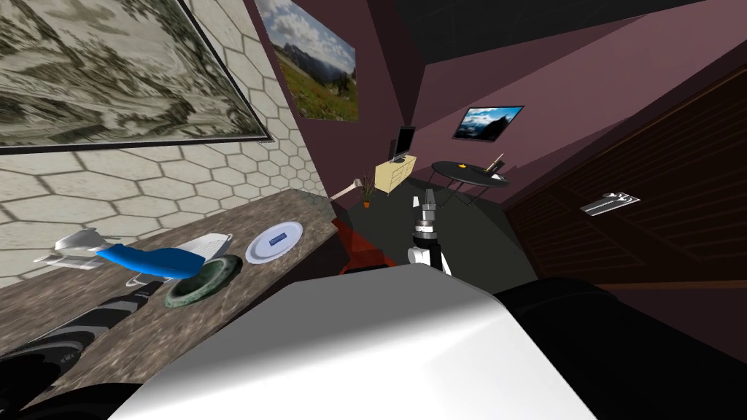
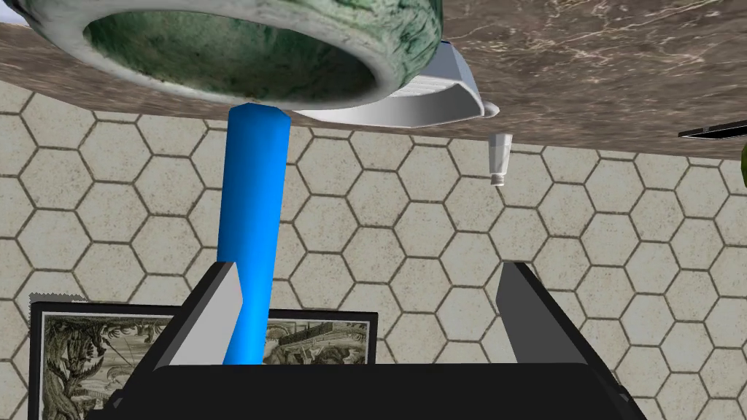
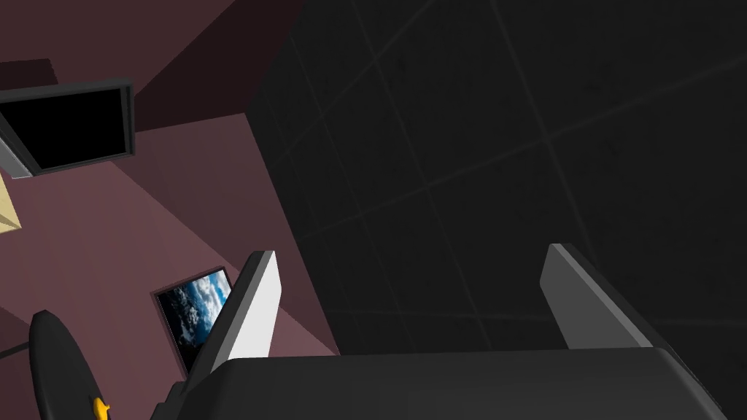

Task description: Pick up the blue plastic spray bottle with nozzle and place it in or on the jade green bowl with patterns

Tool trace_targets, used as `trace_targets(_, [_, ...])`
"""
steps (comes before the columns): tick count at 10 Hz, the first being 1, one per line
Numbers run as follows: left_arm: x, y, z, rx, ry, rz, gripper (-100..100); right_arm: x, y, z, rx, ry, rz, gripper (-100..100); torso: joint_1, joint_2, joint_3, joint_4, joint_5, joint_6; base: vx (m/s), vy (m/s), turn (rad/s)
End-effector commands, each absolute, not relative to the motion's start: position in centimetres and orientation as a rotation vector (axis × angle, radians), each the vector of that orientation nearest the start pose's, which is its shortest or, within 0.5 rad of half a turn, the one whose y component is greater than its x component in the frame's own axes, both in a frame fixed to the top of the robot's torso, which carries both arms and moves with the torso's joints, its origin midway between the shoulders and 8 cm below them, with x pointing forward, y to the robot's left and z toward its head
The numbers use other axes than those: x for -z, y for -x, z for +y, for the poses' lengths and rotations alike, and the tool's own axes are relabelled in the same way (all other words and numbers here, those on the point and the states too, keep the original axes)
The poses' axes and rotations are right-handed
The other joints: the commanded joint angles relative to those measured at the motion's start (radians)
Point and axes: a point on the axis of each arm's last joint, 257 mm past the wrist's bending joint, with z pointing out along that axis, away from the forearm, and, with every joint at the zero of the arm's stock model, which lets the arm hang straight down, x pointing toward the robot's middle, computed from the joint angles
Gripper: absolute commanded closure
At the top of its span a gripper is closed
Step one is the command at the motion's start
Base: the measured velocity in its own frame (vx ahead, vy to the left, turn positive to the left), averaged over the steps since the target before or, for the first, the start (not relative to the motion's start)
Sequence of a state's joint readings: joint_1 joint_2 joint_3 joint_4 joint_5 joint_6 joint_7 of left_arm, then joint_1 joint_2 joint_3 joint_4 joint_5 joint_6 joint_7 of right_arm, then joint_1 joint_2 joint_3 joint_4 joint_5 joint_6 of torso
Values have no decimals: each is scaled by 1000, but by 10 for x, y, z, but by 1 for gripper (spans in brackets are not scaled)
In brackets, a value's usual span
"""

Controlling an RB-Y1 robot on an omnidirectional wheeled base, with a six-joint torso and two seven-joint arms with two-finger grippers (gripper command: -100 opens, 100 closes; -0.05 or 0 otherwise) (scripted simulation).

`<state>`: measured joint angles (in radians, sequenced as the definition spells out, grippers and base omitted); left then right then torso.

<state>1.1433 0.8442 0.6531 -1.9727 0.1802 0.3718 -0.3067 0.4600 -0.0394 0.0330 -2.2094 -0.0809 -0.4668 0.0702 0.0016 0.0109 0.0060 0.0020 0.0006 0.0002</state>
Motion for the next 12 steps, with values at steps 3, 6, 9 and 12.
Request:
trace_targets(3, [172, -193, 700, -410, 886, 1800, -100, 1, -367, -273, -1319, -713, 665, 0, -1, -9, -5, -2, -1, 1, 1, -3, 5])
trace_targets(6, [203, -206, 708, -430, 924, 1848, -100, 1, -367, -273, -1319, -712, 665, 0, -1, -3, -2, -1, -1, 1, -116, -1, -45])
trace_targets(9, [199, -238, 701, -371, 917, 1809, -100, 1, -367, -273, -1319, -713, 665, 0, 0, -5, -3, -1, 0, 0, -47, 14, 11])
trace_targets(12, [225, -250, 709, -411, 944, 1867, -100, 1, -367, -273, -1319, -712, 665, 0, -1, -3, -3, -1, -1, 1, -106, -8, -41])
